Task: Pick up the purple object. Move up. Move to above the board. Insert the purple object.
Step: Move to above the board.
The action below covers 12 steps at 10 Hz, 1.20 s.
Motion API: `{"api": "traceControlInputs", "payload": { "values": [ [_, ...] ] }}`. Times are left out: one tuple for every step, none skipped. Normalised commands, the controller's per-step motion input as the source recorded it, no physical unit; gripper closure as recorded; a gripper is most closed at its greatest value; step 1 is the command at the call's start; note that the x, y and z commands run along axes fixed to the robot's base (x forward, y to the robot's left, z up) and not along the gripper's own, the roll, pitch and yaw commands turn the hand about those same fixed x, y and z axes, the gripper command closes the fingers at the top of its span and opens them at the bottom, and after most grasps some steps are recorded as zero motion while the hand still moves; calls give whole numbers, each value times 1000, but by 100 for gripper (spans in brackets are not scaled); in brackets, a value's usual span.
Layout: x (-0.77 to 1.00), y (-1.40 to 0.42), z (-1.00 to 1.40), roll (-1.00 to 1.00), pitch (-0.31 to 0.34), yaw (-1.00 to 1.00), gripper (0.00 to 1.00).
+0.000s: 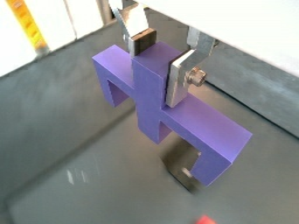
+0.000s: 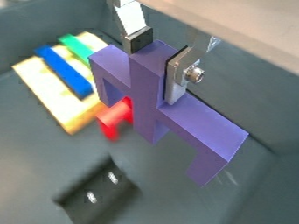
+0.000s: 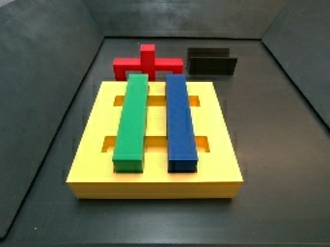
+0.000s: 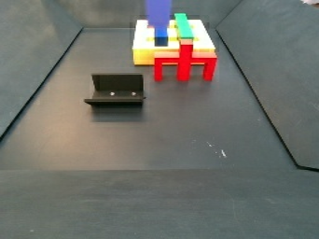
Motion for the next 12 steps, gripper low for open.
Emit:
{"api": "traceControlInputs", "payload": {
  "values": [
    [-255, -1400, 176, 2, 25, 1000, 100],
    [-254, -1400, 176, -1, 26, 1000, 100],
    [-243, -1400, 180, 0, 28, 1000, 100],
    [-240, -1400, 183, 4, 29, 1000, 100],
    [-242, -1400, 190, 3, 27, 1000, 100],
    [-244, -1400, 196, 5, 27, 1000, 100],
    [-230, -1400, 216, 3, 31, 1000, 100],
    [-132, -922, 161, 12, 38, 1000, 100],
    [-59, -554, 115, 13, 46, 1000, 100],
    [-15, -318, 72, 13, 55, 1000, 100],
    [4, -208, 54, 16, 63, 1000, 100],
    [19, -128, 42, 21, 73, 1000, 100]
  ]
}}
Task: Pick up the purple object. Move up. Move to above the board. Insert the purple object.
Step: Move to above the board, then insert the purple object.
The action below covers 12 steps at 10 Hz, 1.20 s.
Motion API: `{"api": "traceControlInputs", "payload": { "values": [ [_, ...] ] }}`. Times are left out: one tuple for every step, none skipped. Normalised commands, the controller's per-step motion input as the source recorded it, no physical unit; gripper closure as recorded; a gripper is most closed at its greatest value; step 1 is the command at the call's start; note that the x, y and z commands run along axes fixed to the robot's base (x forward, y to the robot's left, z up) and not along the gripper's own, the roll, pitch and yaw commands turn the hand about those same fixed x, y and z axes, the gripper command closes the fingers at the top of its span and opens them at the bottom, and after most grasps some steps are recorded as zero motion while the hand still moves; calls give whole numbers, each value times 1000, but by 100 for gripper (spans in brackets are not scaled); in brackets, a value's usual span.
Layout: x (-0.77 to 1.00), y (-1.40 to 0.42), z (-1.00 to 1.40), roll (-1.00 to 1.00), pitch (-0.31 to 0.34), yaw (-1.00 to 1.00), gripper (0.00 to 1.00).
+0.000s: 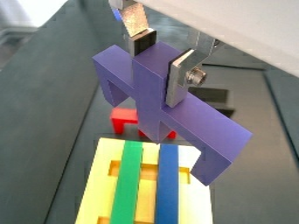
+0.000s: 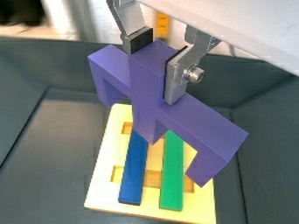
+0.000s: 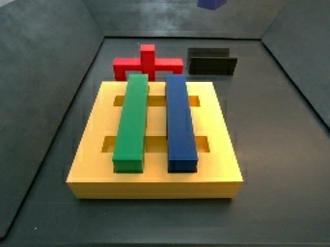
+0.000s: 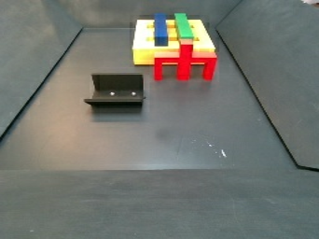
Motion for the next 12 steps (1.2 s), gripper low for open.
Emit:
{"api": "traceControlInputs", "payload": {
  "values": [
    [30, -81, 37, 23, 82, 1000, 100],
    [32, -64, 33, 26, 93, 1000, 100],
    [35, -42, 30, 32, 112, 1000, 100],
    [36, -35, 30, 38, 133, 1000, 100],
    [39, -28, 32, 45, 160, 1000, 100],
    [42, -28, 34, 55, 193, 979, 100],
    [52, -27, 34, 52, 179, 640, 100],
    [59, -28, 32, 48, 161, 337, 100],
    [61, -27, 34, 47, 154, 237, 100],
    [0, -291, -760, -139, -77, 0, 100],
    [0, -814, -894, -24, -43, 111, 100],
    [103, -1000, -1000, 24, -26, 106, 100]
  ]
}}
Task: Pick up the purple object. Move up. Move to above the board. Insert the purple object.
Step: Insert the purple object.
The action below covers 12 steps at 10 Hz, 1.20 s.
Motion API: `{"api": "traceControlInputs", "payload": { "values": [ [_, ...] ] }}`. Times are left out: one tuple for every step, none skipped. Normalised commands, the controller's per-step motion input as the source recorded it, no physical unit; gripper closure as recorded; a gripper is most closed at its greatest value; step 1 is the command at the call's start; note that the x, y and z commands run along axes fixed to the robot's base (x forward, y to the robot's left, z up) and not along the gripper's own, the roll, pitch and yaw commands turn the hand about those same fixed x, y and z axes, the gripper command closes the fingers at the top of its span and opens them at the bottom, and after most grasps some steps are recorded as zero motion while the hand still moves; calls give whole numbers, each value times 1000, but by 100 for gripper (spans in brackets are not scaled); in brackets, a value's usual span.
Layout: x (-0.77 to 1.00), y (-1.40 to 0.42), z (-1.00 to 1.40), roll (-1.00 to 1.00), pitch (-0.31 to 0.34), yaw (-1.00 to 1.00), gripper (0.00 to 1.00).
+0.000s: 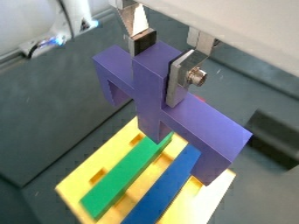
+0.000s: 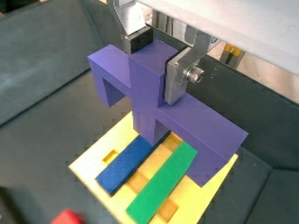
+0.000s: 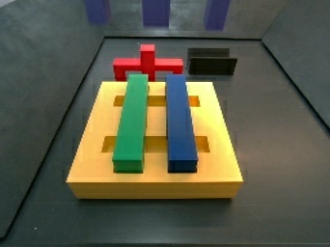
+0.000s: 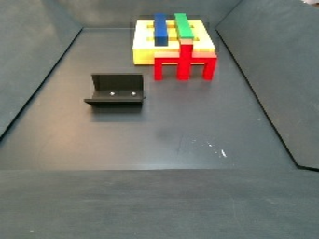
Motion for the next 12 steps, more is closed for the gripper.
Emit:
{"api": "traceControlInputs", "payload": {
  "values": [
    [37, -949, -1000, 41, -33, 174, 100],
    [0, -714, -926, 33, 0, 417, 100],
    [0, -660, -829, 21, -11, 420, 100],
    [-140, -451, -917, 20, -136, 260, 100],
    [-91, -214, -803, 73, -126, 189, 100],
    [0, -137, -700, 83, -110, 86, 100],
    [0, -160, -686, 24, -147, 0, 100],
    [0, -137, -560, 0, -149, 0, 100],
    [3, -131, -477, 0, -104, -26, 100],
    [0, -49, -383, 0, -97, 0, 100],
    [0, -14, -211, 1, -41, 0, 100],
    [0, -11, -163, 0, -36, 0, 100]
  ]
}}
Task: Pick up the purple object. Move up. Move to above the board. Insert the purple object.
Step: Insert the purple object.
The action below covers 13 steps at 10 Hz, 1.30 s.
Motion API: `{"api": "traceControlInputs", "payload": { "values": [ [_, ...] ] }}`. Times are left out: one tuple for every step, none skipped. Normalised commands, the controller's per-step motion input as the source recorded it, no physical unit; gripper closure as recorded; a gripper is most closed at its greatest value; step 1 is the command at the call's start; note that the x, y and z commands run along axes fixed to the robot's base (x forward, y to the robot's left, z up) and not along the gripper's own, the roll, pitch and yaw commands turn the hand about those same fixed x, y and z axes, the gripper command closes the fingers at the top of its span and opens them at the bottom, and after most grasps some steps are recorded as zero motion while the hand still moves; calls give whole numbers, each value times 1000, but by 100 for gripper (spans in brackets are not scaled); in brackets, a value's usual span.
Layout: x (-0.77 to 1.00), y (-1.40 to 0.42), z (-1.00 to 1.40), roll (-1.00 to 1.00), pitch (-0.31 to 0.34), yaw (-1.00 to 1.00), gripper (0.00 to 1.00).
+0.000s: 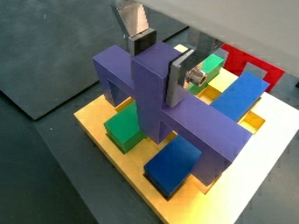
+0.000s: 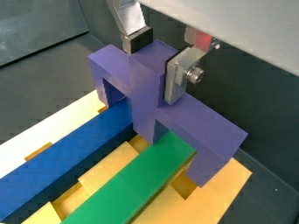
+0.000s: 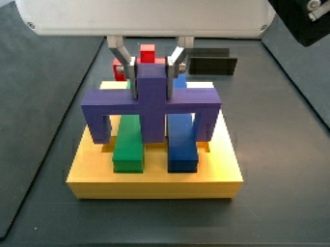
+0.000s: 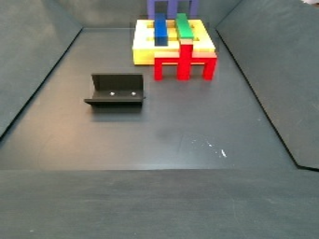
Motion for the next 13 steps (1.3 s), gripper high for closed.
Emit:
{"api": "traceControlInputs", "payload": {
  "values": [
    [40, 0, -166, 0, -20, 0, 100],
    [91, 0, -69, 0, 0, 0, 100],
    [77, 0, 0, 0, 0, 0, 100],
    [77, 0, 49, -34, 0, 0, 100],
    [74, 0, 31, -47, -6, 0, 100],
    [51, 0, 0, -20, 0, 0, 100],
    [17, 0, -43, 0, -10, 0, 100],
    [20, 0, -189, 23, -16, 0, 100],
    [40, 0, -331, 74, -36, 0, 100],
    [31, 0, -429, 101, -56, 0, 100],
    [0, 0, -377, 109, -53, 0, 100],
    [-60, 0, -300, 64, -43, 0, 100],
    [0, -6, -354, 14, -76, 0, 100]
  ]
}}
